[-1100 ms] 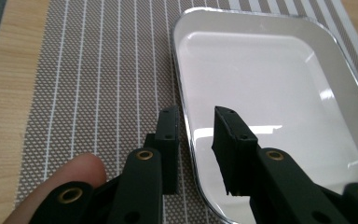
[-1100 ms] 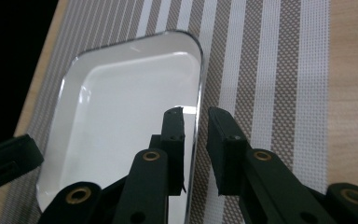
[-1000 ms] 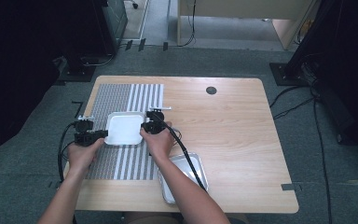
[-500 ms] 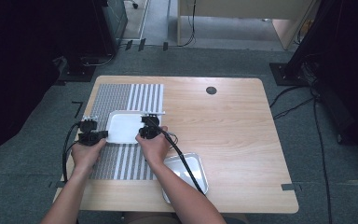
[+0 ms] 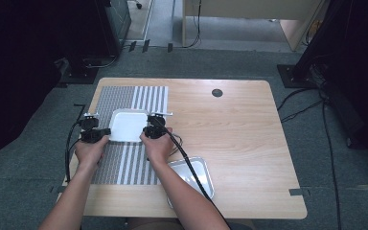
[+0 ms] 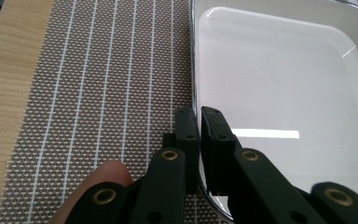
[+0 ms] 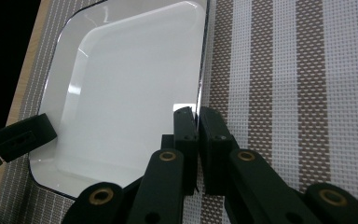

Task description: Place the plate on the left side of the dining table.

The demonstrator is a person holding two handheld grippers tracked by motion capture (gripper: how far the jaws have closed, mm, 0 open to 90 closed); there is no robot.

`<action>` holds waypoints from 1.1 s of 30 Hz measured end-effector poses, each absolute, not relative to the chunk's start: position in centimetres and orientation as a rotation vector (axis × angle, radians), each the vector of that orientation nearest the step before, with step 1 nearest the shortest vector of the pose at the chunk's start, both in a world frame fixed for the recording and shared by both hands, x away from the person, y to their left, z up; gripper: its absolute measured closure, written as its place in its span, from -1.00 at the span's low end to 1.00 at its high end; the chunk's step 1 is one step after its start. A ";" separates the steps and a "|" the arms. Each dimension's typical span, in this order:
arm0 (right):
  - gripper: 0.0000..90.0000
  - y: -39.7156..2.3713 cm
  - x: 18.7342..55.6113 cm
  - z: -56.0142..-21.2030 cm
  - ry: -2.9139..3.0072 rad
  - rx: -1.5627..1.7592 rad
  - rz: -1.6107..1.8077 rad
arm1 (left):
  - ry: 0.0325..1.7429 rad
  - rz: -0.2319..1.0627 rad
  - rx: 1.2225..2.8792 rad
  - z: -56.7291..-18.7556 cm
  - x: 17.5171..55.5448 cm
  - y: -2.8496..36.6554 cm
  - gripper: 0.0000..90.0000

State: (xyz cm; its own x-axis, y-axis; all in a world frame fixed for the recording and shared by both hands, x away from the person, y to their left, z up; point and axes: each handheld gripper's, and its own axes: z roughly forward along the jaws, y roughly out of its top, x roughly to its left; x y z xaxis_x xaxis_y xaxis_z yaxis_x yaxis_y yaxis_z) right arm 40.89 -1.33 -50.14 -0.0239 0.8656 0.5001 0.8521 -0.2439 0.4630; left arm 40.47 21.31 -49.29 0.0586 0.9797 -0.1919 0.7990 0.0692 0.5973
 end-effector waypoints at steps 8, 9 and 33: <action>0.75 -1.7 40.9 -50.0 1.934 2.134 1.191 | 1.762 0.419 1.774 -49.1 40.2 21.2 0.75; 0.68 -1.8 40.8 -49.8 1.930 2.120 1.196 | 1.748 0.439 1.787 -49.0 40.1 21.1 0.68; -0.18 -10.7 37.4 -46.6 1.935 1.838 1.414 | 1.595 0.477 1.598 -47.0 32.9 23.0 -0.17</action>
